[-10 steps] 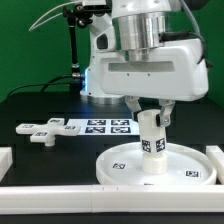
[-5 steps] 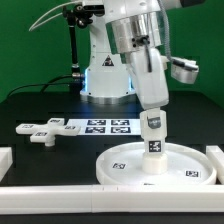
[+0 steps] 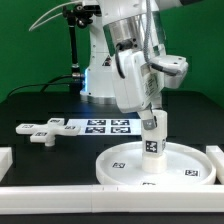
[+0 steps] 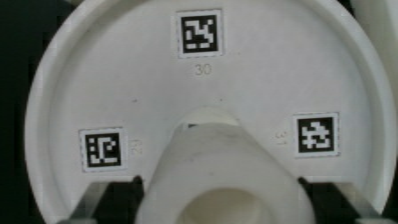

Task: Assemble round table

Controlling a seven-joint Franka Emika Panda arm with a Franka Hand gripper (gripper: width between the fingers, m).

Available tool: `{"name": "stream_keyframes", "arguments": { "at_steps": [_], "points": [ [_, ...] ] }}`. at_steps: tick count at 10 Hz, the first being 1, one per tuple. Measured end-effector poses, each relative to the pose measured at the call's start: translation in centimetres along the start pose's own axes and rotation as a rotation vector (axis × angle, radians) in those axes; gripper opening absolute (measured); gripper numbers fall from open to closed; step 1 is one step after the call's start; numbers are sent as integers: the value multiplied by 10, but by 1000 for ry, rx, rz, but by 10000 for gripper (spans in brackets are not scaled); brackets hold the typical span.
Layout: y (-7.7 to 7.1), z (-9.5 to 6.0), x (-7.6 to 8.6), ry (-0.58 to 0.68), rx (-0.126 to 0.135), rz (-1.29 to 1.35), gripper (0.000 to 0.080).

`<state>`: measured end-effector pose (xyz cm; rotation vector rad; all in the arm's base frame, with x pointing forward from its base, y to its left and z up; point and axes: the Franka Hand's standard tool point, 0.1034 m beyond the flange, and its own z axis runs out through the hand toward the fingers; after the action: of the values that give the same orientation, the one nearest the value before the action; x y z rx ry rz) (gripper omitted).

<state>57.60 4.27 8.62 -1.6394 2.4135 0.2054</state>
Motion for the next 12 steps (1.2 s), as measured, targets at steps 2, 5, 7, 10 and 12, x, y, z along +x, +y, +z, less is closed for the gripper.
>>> {"name": "stream_keyframes", "arguments": {
  "at_steps": [2, 5, 7, 10, 12],
  "points": [
    [0, 0, 0, 0, -1, -54, 580],
    [0, 0, -3, -1, -4, -285, 645],
    [0, 0, -2, -1, -5, -415, 648],
    [0, 1, -2, -1, -6, -637, 649],
    [2, 1, -4, 35, -36, -857, 649]
  ]
}}
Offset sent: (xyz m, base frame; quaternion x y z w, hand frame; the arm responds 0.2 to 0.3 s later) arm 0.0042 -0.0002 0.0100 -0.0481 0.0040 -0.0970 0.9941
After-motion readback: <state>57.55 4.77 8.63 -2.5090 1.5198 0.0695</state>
